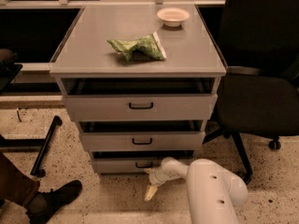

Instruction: Close bottom drawer

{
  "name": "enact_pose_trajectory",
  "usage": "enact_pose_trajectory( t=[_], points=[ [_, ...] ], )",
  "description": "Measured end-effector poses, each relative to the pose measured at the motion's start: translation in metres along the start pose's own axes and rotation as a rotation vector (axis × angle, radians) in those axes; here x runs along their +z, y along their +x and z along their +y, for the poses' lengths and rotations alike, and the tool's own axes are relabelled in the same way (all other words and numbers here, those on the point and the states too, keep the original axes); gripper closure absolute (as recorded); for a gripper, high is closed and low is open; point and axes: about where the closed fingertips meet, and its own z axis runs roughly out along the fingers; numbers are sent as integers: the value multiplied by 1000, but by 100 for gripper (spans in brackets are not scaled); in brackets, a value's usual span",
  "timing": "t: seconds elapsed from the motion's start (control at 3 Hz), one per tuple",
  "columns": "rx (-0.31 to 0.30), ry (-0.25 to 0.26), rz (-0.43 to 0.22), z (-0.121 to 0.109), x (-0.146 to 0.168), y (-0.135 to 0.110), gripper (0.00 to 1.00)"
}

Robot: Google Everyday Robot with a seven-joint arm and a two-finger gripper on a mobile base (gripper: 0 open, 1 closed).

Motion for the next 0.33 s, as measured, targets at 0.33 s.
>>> enact_pose_trajectory(
  t=[0.33],
  points=[
    [0, 0, 0, 0, 0, 0, 0]
  ],
)
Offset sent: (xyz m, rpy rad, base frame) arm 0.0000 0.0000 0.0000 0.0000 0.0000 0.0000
